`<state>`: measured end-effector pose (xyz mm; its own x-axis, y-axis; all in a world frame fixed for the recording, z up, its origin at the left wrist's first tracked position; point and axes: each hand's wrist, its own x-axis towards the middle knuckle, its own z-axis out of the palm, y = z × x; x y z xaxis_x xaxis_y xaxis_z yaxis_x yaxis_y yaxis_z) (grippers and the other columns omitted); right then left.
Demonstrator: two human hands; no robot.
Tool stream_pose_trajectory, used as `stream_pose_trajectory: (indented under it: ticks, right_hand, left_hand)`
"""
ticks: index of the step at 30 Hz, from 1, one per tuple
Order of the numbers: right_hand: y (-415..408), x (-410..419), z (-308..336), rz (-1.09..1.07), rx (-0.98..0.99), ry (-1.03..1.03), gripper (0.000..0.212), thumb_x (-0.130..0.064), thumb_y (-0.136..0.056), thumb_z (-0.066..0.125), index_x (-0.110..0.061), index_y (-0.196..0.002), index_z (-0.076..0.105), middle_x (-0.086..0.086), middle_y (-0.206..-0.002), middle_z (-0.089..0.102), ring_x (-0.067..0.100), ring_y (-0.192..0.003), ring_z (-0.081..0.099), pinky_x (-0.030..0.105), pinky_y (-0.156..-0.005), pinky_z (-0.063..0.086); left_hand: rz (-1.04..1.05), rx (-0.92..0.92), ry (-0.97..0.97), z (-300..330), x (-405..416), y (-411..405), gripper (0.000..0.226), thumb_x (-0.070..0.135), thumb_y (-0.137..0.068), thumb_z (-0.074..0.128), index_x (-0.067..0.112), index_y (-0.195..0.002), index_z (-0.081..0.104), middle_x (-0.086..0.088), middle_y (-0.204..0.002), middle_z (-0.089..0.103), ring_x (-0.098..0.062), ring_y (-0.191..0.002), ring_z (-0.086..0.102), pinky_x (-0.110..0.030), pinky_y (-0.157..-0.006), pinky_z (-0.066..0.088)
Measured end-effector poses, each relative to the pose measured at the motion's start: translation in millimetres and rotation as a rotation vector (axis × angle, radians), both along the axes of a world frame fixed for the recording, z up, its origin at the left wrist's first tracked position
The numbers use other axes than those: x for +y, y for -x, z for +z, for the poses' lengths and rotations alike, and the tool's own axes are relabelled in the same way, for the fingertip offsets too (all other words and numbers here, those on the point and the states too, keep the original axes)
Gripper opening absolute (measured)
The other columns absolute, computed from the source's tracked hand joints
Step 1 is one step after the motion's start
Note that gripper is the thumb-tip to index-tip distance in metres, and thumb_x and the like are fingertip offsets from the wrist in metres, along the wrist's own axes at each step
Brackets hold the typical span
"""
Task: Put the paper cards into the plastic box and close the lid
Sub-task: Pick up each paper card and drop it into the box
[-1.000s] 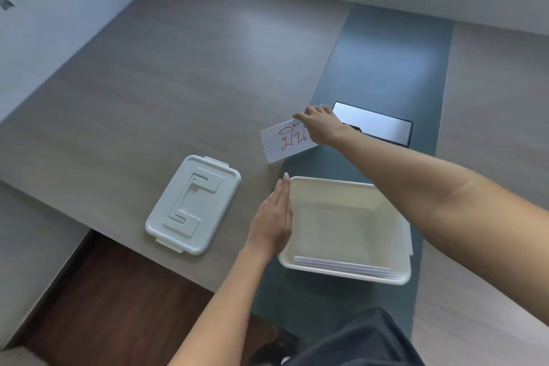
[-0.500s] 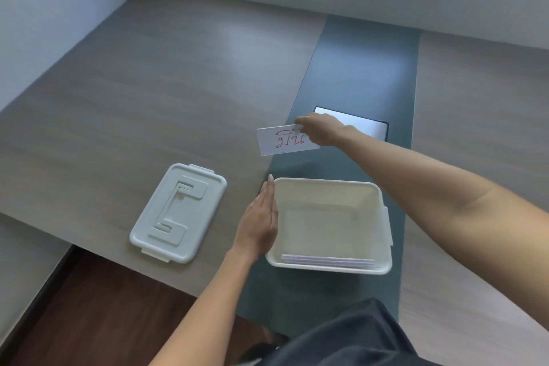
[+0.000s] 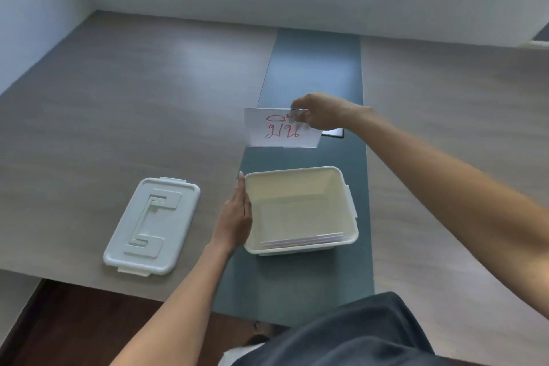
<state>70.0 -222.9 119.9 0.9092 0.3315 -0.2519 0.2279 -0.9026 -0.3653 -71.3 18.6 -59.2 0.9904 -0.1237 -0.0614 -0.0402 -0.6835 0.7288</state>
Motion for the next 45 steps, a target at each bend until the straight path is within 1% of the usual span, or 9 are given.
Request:
stream_pose_trajectory:
  ticks: [5,8,10,14,20,28,34,40,45]
  right_hand:
    - [41,-15,23,0.016,0.079,-0.013,0.026,-0.025,-0.099,0.054,-0.018,-0.121,0.066,0.001,-0.116,0.065,0.024,-0.103,0.061,0.022,-0.070,0.050]
    - [59,-22,28,0.025,0.117,0.001,0.025,-0.029,-0.097,0.058,-0.021,-0.117,0.069,0.001,-0.115,0.068,0.026,-0.103,0.064,0.043,-0.087,0.056]
    - [71,-26,27,0.027,0.157,-0.006,0.024,-0.029,-0.097,0.059,-0.021,-0.117,0.070,-0.001,-0.109,0.071,0.022,-0.100,0.066,0.037,-0.089,0.053]
    - [93,-30,24,0.046,0.225,-0.024,0.020,-0.027,-0.095,0.062,-0.024,-0.111,0.073,-0.007,-0.099,0.076,0.010,-0.089,0.070,0.023,-0.078,0.051]
    - [116,-25,0,0.080,0.281,0.035,0.021,-0.033,-0.094,0.062,-0.030,-0.111,0.073,-0.008,-0.105,0.074,0.014,-0.095,0.067,0.034,-0.088,0.053]
    - [141,-15,-50,0.069,0.432,0.100,0.030,-0.026,-0.101,0.051,-0.026,-0.127,0.066,-0.003,-0.128,0.065,0.014,-0.105,0.056,0.027,-0.091,0.041]
    - [156,-6,-77,0.047,0.493,0.082,0.038,-0.031,-0.104,0.044,-0.023,-0.139,0.057,-0.004,-0.141,0.059,0.019,-0.128,0.053,0.029,-0.107,0.038]
    - [166,-7,-87,0.045,0.520,0.063,0.039,-0.028,-0.104,0.042,-0.021,-0.140,0.056,-0.004,-0.143,0.057,0.019,-0.130,0.052,0.027,-0.108,0.037]
    - [173,-15,-96,0.019,0.575,0.055,0.044,-0.016,-0.102,0.034,-0.017,-0.143,0.052,-0.002,-0.148,0.052,0.019,-0.136,0.046,0.025,-0.109,0.032]
  left_hand:
    - [-0.032,0.025,0.006,-4,0,-2,0.055,0.023,-0.105,0.023,0.019,-0.157,0.006,0.004,-0.165,0.011,-0.024,-0.146,0.029,-0.030,-0.113,0.026]
    - [-0.037,0.045,0.022,-5,1,-3,0.055,0.026,-0.105,0.021,0.019,-0.157,0.005,0.005,-0.165,0.007,-0.015,-0.149,0.019,-0.021,-0.112,0.016]
    - [-0.029,0.056,0.028,-3,0,-3,0.055,0.027,-0.105,0.021,0.020,-0.157,0.005,0.007,-0.165,0.005,-0.010,-0.149,0.016,-0.019,-0.112,0.013]
    - [-0.046,0.064,0.036,-1,1,-2,0.056,0.025,-0.105,0.021,0.020,-0.157,0.002,0.007,-0.165,0.002,-0.006,-0.150,0.007,-0.022,-0.117,0.009]
    - [-0.075,0.078,0.029,0,0,-9,0.056,0.022,-0.105,0.019,0.019,-0.157,-0.002,0.005,-0.165,0.001,-0.009,-0.151,0.007,-0.025,-0.119,0.010]
    - [-0.095,0.104,0.062,4,-4,-16,0.056,0.020,-0.106,0.019,0.017,-0.157,-0.003,0.001,-0.165,0.010,-0.013,-0.148,0.017,-0.015,-0.107,0.011]
    - [-0.104,0.113,0.072,6,-9,-21,0.056,0.016,-0.105,0.019,0.016,-0.157,-0.003,-0.001,-0.164,0.013,-0.012,-0.147,0.017,-0.013,-0.106,0.009]
    - [-0.135,0.087,0.021,0,-14,-31,0.057,0.015,-0.105,0.019,0.016,-0.157,-0.003,0.003,-0.165,0.002,-0.013,-0.152,0.004,-0.019,-0.113,0.004]
    - [-0.145,0.088,0.001,-2,-18,-37,0.057,0.014,-0.105,0.020,0.017,-0.157,-0.002,0.002,-0.166,0.005,-0.016,-0.152,0.007,-0.027,-0.119,0.008]
